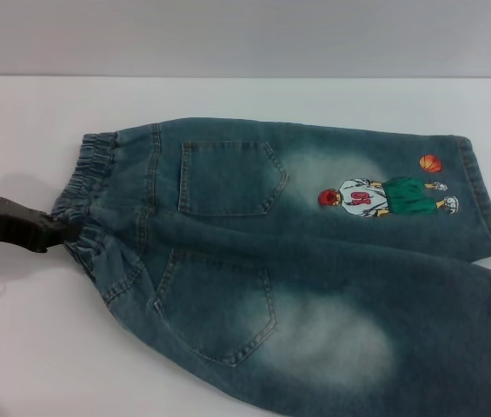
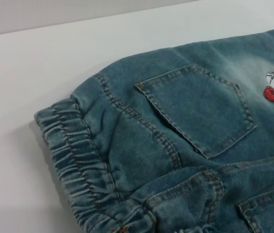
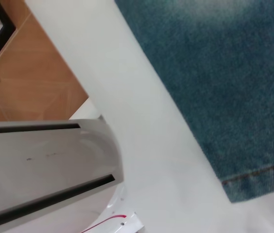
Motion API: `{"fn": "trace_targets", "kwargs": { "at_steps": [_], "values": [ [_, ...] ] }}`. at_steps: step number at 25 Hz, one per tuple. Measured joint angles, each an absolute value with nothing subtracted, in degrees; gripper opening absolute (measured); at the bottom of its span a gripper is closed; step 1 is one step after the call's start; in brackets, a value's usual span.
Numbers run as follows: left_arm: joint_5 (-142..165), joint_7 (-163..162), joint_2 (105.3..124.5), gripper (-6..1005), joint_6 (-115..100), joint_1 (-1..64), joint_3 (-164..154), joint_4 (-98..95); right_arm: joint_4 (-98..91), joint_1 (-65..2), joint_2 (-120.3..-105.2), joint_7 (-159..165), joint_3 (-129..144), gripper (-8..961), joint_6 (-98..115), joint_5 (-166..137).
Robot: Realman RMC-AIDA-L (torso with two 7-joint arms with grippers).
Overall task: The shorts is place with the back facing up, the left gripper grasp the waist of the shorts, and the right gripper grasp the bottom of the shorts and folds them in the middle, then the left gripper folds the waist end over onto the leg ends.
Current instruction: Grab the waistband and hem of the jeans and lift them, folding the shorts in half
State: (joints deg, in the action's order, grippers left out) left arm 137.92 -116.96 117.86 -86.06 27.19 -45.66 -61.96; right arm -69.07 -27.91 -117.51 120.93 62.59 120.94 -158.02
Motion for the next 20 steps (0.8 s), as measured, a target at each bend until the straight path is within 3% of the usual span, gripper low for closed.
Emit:
{"fn": "trace_targets", "kwargs": {
  "at_steps": [20],
  "values": [
    [137.90, -117.51, 117.86, 46, -85.70, 27.96, -46.32, -61.95, -64.71, -29.49, -117.78, 120.14, 63.79, 517, 116.34, -160.04]
  ]
}}
